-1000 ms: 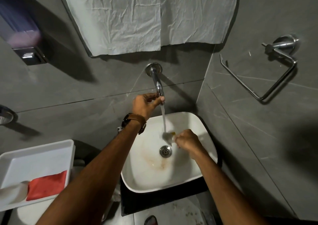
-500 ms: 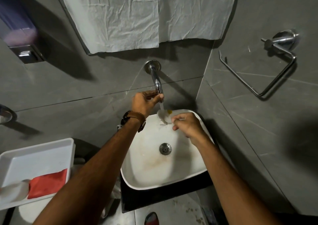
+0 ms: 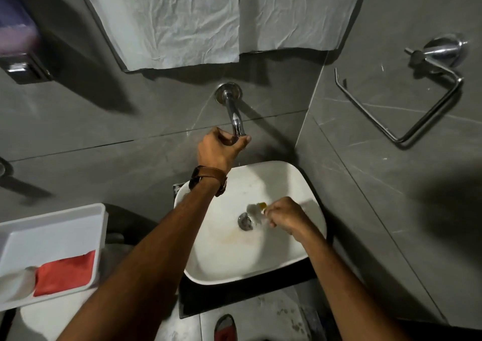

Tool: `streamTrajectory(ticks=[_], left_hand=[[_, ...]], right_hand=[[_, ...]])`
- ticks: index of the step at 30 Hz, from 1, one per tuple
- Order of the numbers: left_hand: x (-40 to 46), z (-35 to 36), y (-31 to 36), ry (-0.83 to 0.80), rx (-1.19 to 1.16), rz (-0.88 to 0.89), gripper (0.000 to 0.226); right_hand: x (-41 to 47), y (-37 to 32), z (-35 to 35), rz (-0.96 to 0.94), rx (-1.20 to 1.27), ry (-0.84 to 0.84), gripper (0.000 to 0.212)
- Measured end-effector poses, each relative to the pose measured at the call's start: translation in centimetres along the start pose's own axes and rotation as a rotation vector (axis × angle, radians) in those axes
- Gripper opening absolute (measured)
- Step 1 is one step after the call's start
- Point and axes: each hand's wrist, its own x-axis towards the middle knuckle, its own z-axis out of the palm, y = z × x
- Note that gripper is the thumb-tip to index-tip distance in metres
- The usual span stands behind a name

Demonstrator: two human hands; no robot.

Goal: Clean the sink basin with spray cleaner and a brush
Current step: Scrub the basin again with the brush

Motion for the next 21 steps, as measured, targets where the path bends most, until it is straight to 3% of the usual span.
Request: streamTrajectory(ticks=[5, 9, 11, 13, 16, 18, 21], left_hand=[[-1.8, -1.0, -3.6, 0.002, -0.101, 0.065, 0.034], [-5.1, -3.5, -12.8, 0.149, 0.124, -0.043, 0.025], [-7.6, -5.1, -17.7, 0.214, 0.245, -0.155, 0.028], [-10.4, -5.9, -21.6, 0.225, 0.294, -0.268, 0.037], [-13.3, -5.9, -23.7, 0.209, 0.197, -0.402, 0.052], [-13.5, -5.7, -23.7, 0.189, 0.166, -0.375, 0.053], [-13.2, -5.8, -23.4, 0.145, 0.128, -0.295, 0.045]], right_hand=[[1.8, 3.8, 2.7, 0.025, -0.283, 0.085, 0.026], [4.2, 6.4, 5.9, 0.111, -0.365, 0.188, 0.028], [6.2, 5.7, 7.9, 0.075, -0.363, 0.194, 0.040], [8.1, 3.3, 10.7, 0.033, -0.362, 0.127, 0.052], [8.8, -1.6, 15.8, -0.100, -0.362, -0.037, 0.052], [6.6, -3.7, 19.3, -0.203, -0.361, -0.192, 0.051], [2.8, -3.1, 20.1, -0.278, -0.474, -0.266, 0.049]])
